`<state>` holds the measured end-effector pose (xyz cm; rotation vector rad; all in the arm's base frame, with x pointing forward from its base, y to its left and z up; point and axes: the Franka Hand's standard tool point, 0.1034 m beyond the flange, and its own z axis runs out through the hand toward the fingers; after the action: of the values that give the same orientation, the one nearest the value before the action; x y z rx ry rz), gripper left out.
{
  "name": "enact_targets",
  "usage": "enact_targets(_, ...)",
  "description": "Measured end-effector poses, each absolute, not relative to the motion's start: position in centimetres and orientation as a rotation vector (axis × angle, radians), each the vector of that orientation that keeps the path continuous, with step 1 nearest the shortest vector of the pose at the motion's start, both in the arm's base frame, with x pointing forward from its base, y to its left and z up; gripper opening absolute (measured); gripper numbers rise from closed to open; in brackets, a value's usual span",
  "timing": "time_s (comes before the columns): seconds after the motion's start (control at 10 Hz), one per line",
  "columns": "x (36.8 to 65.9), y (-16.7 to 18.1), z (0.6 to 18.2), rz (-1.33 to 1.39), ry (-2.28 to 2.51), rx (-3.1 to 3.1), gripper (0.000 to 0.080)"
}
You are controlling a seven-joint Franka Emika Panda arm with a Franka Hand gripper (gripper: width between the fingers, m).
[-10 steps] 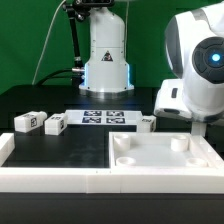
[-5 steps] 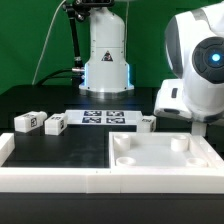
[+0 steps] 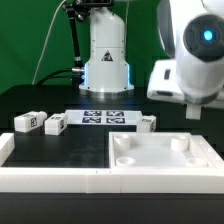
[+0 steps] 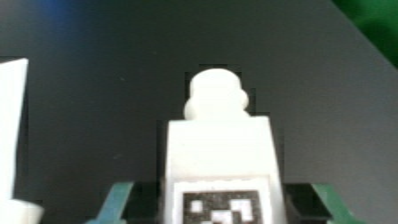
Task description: Assemble one leg
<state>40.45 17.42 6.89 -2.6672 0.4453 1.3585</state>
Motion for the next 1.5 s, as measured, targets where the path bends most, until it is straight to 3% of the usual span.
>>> enact_targets(0.2, 41.1, 17.2, 8.3, 1.332, 0.444, -2.673, 0.0287)
enact_targets(0.4, 41.1, 17.3, 8.0, 1.325, 0.447, -2.677, 0.0287)
enact_targets(0.7, 42.7, 16.7, 7.3, 1.003, 0.413, -2.849, 0.0287)
enact_targets(1.1, 45.3, 13.6, 10.0, 0.532, 0.246, -3.024, 0.0287)
enact_targets(1.5, 46.9, 13.5, 10.1, -0.026, 0.221, -3.038, 0.0287)
